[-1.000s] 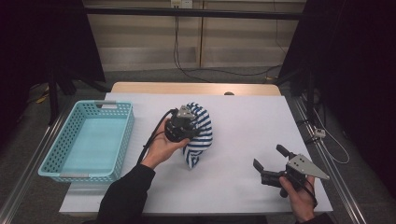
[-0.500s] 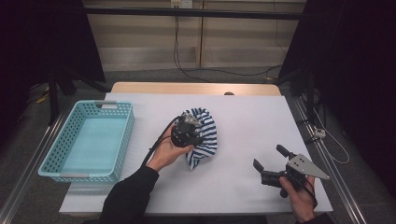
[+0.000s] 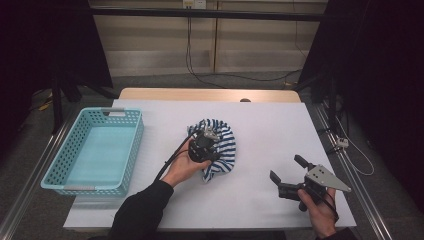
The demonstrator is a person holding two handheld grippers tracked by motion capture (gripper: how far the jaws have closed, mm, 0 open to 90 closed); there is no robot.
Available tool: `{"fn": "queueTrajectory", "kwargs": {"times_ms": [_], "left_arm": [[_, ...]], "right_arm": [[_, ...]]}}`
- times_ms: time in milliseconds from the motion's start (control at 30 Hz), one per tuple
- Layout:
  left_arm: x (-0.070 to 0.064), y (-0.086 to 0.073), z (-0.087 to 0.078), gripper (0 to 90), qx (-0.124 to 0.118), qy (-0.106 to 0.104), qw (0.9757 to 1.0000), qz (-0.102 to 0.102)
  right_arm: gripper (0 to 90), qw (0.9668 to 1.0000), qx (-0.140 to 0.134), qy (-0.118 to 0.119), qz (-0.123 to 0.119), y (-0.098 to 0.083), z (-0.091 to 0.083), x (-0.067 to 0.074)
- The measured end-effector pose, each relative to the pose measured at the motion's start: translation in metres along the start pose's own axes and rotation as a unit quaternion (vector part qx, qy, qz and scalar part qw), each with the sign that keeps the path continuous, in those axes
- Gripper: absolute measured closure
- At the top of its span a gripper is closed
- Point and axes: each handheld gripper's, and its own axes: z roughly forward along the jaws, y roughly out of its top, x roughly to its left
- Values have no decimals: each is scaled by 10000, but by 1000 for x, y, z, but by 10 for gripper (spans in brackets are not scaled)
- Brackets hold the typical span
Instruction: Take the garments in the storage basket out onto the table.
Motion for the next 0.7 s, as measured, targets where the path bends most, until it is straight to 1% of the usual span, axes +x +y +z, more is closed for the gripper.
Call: {"fn": "queueTrajectory", "kwargs": {"times_ms": [100,167,233,300,333,367,433,467,500,533,567,600,633,667,700], "left_arm": [[1,-3,2,748,1,-14,10000,-40],[1,-5,7,739,-23,50,10000,3],[0,-6,7,721,-26,99,9999,87],[3,-7,8,702,-57,93,9999,112],[4,-9,8,672,-114,88,9999,86],[4,-9,8,660,-114,88,9999,86],[6,-10,8,657,-168,47,9998,87],[6,-10,8,639,-187,100,9997,92],[5,-11,8,613,-229,165,9996,36],[5,-12,8,531,-254,264,9993,30],[5,-13,8,531,-294,338,9990,-27],[6,-14,8,491,-328,348,9988,-112],[6,-14,7,482,-323,315,9989,-155],[7,-13,6,482,-327,326,9988,-133],[7,-12,2,408,-387,382,9984,-151]], "right_arm": [[0,10000,1,-61,20,0,1,0],[0,10000,25,-30,-25,0,2,2],[0,10000,14,12,-60,0,3,3],[0,10000,22,-21,-27,0,3,2],[0,10000,16,-27,-13,0,3,2],[0,10000,16,-27,-13,0,3,2],[0,10000,20,-24,5,1,4,2],[0,10000,8,-6,-8,1,5,2],[0,10000,28,-16,-34,1,6,2],[0,10000,39,0,-5,1,7,2],[0,10000,39,0,-5,1,7,2],[0,10000,41,-6,13,1,7,2],[0,10000,21,3,29,1,7,2],[0,10000,21,3,29,1,7,2],[0,10000,16,38,44,1,7,2]]}}
